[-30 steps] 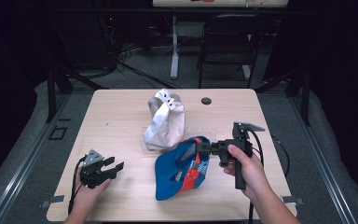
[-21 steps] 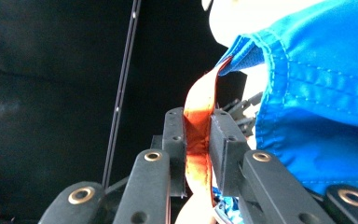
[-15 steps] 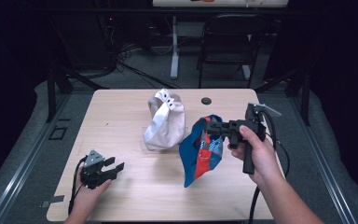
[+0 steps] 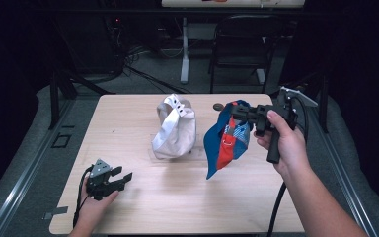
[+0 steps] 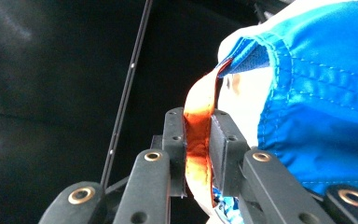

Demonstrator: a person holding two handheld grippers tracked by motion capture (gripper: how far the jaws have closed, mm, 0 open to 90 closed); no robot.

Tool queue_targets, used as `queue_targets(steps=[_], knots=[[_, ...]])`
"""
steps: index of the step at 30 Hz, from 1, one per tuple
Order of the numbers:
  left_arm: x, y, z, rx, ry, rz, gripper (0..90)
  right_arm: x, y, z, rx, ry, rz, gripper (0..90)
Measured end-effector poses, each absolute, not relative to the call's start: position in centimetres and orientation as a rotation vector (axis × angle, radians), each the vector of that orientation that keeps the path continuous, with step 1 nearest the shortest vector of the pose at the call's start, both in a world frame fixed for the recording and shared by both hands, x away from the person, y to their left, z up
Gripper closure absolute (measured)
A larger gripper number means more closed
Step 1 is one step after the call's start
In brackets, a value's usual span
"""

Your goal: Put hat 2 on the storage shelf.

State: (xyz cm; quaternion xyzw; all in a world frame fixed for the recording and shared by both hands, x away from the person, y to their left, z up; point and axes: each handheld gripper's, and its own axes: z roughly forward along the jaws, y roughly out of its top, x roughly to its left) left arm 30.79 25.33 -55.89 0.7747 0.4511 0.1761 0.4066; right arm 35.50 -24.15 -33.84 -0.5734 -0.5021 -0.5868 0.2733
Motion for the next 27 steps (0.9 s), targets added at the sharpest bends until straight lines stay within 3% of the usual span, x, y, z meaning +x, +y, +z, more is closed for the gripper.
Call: queue_targets(steps=[13, 27], knots=[[30.8, 25.3, -56.0, 1.956, 1.141, 0.446, 46.6, 39.1, -24.6, -32.2, -1.647, -1.355, -1.597, 77.7], [30.8, 25.5, -56.0, 1.948, 1.147, 0.446, 46.7, 41.6, -24.9, -32.6, -1.715, -1.341, -1.567, 77.7]])
